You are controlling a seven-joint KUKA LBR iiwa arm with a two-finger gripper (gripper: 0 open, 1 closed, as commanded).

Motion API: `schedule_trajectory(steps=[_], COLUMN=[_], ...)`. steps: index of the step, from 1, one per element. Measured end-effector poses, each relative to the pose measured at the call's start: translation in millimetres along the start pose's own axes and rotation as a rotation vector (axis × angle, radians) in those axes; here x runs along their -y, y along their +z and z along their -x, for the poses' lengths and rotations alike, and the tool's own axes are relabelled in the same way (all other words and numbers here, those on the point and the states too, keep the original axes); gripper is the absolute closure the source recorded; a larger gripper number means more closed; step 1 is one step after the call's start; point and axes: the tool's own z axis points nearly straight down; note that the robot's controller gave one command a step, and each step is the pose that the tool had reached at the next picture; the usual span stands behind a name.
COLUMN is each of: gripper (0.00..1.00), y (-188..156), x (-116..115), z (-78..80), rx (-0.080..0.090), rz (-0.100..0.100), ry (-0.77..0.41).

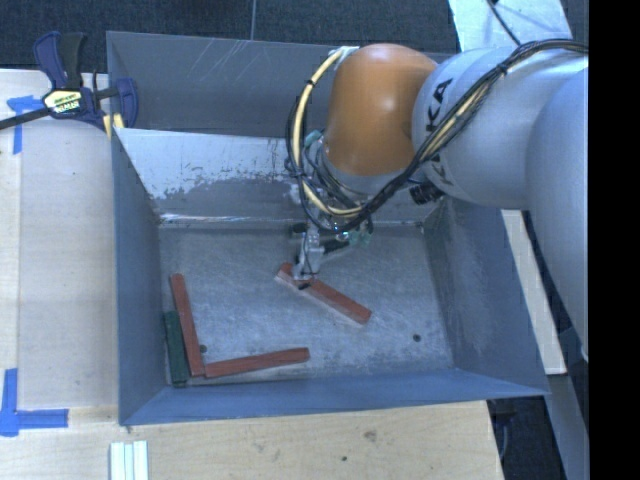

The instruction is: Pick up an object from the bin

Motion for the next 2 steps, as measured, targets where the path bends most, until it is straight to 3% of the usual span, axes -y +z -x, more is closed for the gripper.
schedule_trajectory(steps=[1, 2], gripper=[0.00, 0.00], y=[72.4, 67.3], x=[23.3, 110.9], z=[12.8, 5.7], rx=[0.002, 0.006], rz=[0.001, -0.004], ry=[-0.342, -0.217])
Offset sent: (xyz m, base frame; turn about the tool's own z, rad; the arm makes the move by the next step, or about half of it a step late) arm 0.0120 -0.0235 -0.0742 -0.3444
